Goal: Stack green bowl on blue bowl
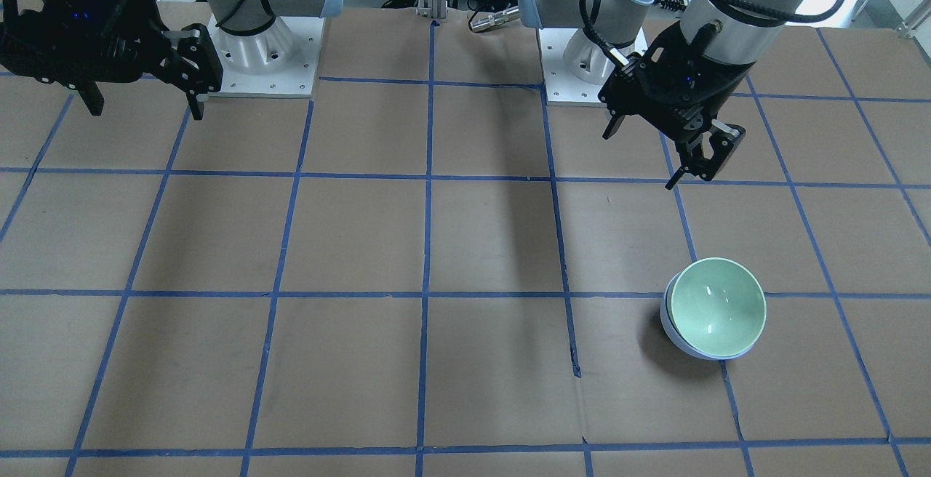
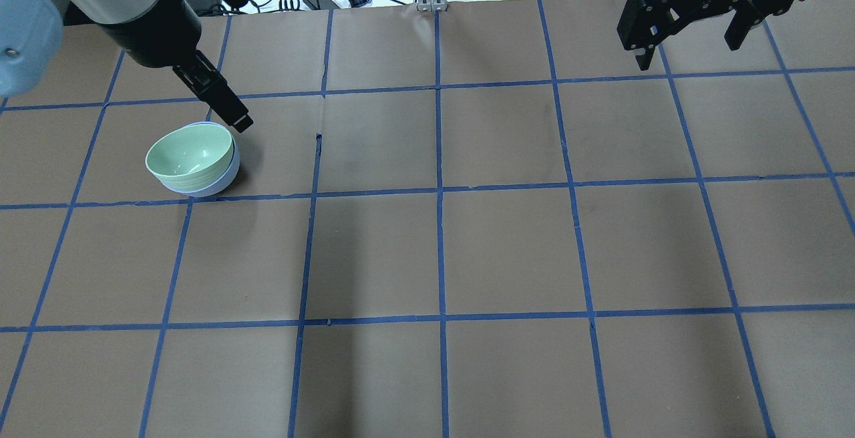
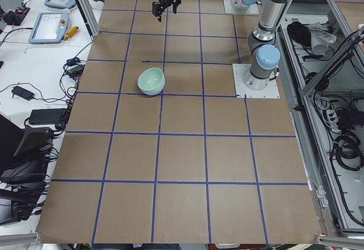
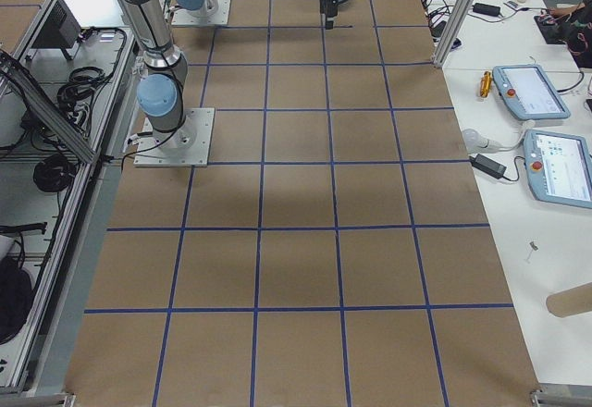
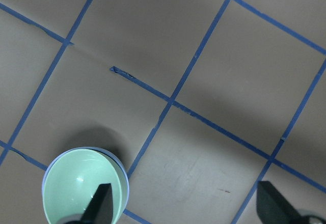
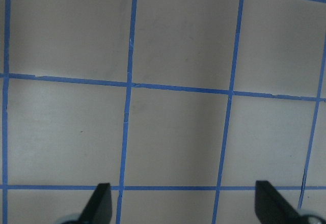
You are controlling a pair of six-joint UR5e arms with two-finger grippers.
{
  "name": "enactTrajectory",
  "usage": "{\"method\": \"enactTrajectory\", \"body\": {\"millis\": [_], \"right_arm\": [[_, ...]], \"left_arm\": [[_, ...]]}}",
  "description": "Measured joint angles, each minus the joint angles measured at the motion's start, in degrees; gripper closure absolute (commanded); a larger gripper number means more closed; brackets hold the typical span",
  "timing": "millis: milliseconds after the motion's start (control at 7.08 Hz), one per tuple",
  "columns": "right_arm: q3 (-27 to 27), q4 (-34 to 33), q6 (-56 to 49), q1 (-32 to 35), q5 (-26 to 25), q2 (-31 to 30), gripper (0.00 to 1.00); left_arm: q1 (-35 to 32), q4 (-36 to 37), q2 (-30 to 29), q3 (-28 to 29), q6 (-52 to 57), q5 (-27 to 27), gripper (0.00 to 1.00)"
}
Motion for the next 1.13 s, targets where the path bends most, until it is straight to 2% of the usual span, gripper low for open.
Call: {"method": "enactTrajectory", "body": {"millis": [707,1130], "right_arm": [[0.0,0.0,0.0,0.0,0.0,0.0,0.0],[0.0,0.0,0.0,0.0,0.0,0.0,0.0]], "left_arm": [[-2.2,-1.3,2.8,-0.1,-32.9,1.7,0.0],[-2.2,-3.6,3.4,0.0,-41.9,2.5,0.0]]}}
